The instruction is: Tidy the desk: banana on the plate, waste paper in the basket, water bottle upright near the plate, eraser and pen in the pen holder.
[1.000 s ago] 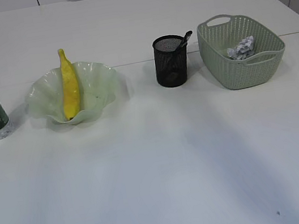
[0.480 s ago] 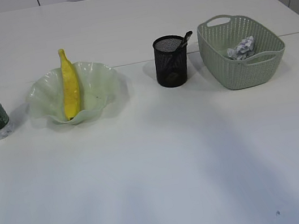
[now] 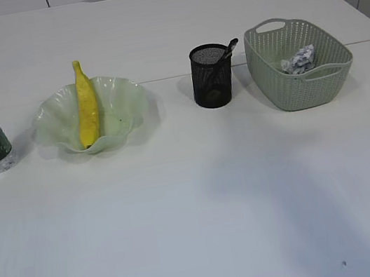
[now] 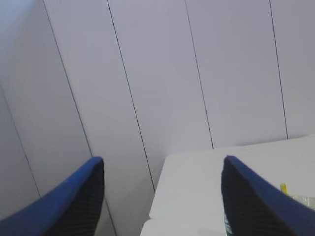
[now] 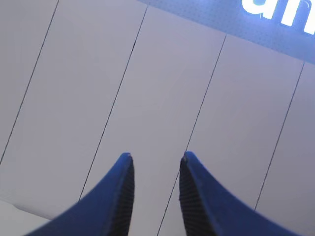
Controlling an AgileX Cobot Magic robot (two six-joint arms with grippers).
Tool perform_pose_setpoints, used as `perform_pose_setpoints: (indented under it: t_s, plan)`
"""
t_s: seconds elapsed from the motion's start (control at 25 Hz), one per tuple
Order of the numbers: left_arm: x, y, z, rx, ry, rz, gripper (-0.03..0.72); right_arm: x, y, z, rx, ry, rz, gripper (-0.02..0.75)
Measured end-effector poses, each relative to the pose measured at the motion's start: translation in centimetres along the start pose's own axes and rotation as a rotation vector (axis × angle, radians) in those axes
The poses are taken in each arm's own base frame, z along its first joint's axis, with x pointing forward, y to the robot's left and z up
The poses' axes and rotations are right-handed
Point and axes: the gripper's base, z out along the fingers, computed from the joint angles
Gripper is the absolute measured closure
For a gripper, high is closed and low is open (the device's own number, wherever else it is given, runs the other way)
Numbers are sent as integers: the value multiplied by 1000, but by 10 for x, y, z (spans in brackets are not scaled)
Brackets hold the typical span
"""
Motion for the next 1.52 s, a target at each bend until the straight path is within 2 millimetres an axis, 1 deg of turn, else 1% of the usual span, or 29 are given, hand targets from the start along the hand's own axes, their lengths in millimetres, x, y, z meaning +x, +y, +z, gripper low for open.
perform_pose_setpoints:
  t_s: [0.32,0.52,0.72,0.96,1.2,1.4,1.52]
  plan:
    - [17,-6,-12,70,87,-53,161,-9,-9,-26,21,-45,8,498]
    - [24,-14,-9,140,120,-89,161,-8,-9,-31,23,-48,8,498]
    - [35,-24,0,206,172,-78,161,-7,-9,-32,22,-46,8,498]
    - [53,-32,14,226,244,-48,161,-7,-9,-32,21,-45,8,498]
    - [77,-43,32,249,316,-41,161,-7,-9,-32,21,-45,8,498]
    - [105,-55,48,279,385,-49,161,-7,-9,-32,21,-45,8,498]
    - [114,-59,53,289,405,-51,161,-7,-9,-32,21,-45,6,498]
